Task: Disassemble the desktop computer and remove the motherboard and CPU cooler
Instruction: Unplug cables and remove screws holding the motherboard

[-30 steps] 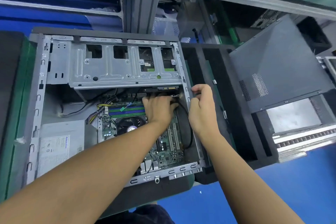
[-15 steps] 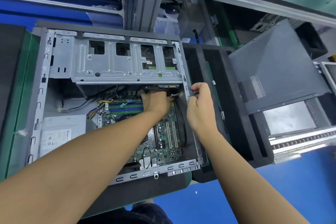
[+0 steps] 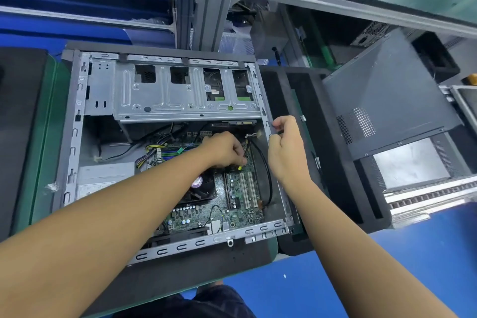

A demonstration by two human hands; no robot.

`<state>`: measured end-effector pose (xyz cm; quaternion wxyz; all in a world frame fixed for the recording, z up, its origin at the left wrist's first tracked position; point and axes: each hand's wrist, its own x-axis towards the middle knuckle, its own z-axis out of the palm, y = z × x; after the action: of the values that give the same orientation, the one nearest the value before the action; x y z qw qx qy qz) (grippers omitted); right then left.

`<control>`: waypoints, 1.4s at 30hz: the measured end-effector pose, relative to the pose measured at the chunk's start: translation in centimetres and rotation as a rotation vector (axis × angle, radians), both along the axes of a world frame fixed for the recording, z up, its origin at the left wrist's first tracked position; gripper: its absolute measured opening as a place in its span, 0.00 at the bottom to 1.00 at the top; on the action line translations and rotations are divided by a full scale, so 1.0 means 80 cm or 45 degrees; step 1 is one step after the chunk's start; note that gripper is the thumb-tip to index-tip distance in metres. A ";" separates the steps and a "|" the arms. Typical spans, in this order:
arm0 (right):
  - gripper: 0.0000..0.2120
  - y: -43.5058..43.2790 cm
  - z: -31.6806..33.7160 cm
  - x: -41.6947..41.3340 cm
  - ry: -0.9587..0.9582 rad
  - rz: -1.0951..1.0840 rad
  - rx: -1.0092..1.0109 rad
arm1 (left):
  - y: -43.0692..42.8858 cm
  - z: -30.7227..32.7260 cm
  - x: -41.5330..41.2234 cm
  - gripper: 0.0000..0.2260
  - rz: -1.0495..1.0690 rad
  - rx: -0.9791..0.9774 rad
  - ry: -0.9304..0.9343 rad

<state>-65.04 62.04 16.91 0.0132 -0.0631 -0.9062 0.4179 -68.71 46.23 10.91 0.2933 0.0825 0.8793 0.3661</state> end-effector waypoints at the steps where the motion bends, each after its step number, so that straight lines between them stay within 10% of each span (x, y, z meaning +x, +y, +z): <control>1: 0.14 0.000 0.000 0.000 0.004 0.005 0.007 | 0.003 -0.003 0.001 0.06 -0.004 -0.048 0.026; 14: 0.13 -0.002 0.002 0.001 -0.015 -0.013 0.042 | -0.001 -0.012 0.005 0.06 0.187 -0.330 0.372; 25: 0.12 -0.001 0.001 0.000 -0.020 -0.006 0.073 | 0.006 -0.029 -0.028 0.24 0.220 -0.267 0.016; 32: 0.12 -0.001 -0.001 0.000 0.005 -0.009 0.085 | -0.006 -0.046 -0.048 0.22 -0.148 -0.320 0.070; 42: 0.12 -0.010 0.004 0.007 0.064 0.000 0.248 | 0.016 -0.046 -0.038 0.18 -0.018 -0.368 0.058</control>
<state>-64.50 61.27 17.23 0.0420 -0.0508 -0.9419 0.3294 -71.72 47.48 7.19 0.2846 0.0537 0.9287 0.2316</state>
